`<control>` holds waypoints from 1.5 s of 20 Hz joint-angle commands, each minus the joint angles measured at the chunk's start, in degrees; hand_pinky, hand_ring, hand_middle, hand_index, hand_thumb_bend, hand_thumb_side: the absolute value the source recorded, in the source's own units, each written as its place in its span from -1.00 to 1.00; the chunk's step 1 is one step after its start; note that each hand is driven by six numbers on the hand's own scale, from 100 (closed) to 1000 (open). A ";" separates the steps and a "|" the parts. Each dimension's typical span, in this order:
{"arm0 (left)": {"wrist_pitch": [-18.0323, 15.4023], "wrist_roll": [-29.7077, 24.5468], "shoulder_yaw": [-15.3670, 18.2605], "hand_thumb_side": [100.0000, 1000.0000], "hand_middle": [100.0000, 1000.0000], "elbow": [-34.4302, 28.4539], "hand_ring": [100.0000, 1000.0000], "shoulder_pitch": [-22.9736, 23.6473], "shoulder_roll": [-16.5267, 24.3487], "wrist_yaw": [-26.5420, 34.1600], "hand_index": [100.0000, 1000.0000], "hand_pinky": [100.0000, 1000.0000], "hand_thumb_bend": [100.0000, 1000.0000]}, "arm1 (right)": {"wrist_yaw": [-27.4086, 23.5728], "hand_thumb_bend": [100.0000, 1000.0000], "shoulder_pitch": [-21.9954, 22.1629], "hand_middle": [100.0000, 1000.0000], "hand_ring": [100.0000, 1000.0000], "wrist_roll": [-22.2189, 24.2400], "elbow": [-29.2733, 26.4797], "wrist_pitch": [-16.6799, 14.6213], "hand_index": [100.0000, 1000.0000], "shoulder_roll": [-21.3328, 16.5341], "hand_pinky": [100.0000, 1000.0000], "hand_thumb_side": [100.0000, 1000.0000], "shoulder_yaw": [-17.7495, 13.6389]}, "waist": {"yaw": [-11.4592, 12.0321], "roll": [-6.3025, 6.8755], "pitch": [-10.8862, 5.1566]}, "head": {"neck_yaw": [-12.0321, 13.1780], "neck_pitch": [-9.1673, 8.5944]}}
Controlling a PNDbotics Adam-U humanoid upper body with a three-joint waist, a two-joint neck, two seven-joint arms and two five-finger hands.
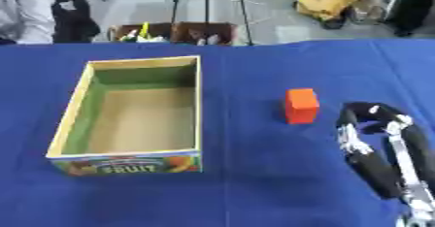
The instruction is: Pick up objects on the table and place them in the box.
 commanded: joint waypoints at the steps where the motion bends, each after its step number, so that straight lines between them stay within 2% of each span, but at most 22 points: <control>1: -0.02 -0.10 -0.09 0.68 0.01 -1.15 0.36 -0.32 0.31 -0.20 -0.10 -0.56 -1.00 | 0.22 -1.00 -0.50 0.13 0.33 0.13 -1.18 -0.15 0.48 -0.55 0.15 0.78 0.05 | -0.03 0.00 -0.90 | -0.12 -0.39; 8: -0.04 -0.12 -0.08 0.68 0.01 -1.15 0.36 -0.35 0.28 -0.19 -0.10 -0.56 -1.00 | 0.23 -1.00 -0.62 0.14 0.34 0.19 -1.18 -0.30 0.48 -0.89 0.15 0.78 0.05 | -0.09 -0.05 -0.89 | 0.20 0.18; 12: 0.00 -0.15 -0.08 0.68 0.01 -1.15 0.37 -0.30 0.34 -0.21 -0.10 -0.56 -1.00 | 0.37 -1.00 -1.23 0.17 0.37 0.21 -1.18 -1.08 0.49 -3.37 0.16 0.78 -0.21 | -0.07 -0.04 -0.94 | 1.20 1.22; 18: 0.10 -0.29 -0.17 0.68 0.02 -1.15 0.37 -0.08 0.46 -0.22 -0.10 -0.56 -1.00 | 0.21 -1.00 -4.22 0.24 0.42 1.93 -1.18 -1.93 0.50 -10.73 0.19 0.73 -0.78 | 0.14 -0.21 -1.12 | 1.31 1.57; 27: 0.29 -0.76 -0.43 0.68 0.02 -1.15 0.37 0.25 0.53 -0.17 -0.10 -0.56 -1.00 | -1.16 -1.00 -9.37 0.38 0.51 9.23 -0.76 -0.47 0.63 -22.23 0.29 0.42 1.37 | 0.77 -0.31 -1.28 | 0.02 1.42; 30: 0.34 -0.89 -0.51 0.68 0.02 -1.15 0.37 0.35 0.57 -0.16 -0.10 -0.56 -1.00 | -1.70 -0.91 -11.02 0.37 0.52 11.87 1.15 -1.09 0.64 -25.84 0.30 0.24 1.97 | 0.87 -0.43 -1.36 | -0.50 1.51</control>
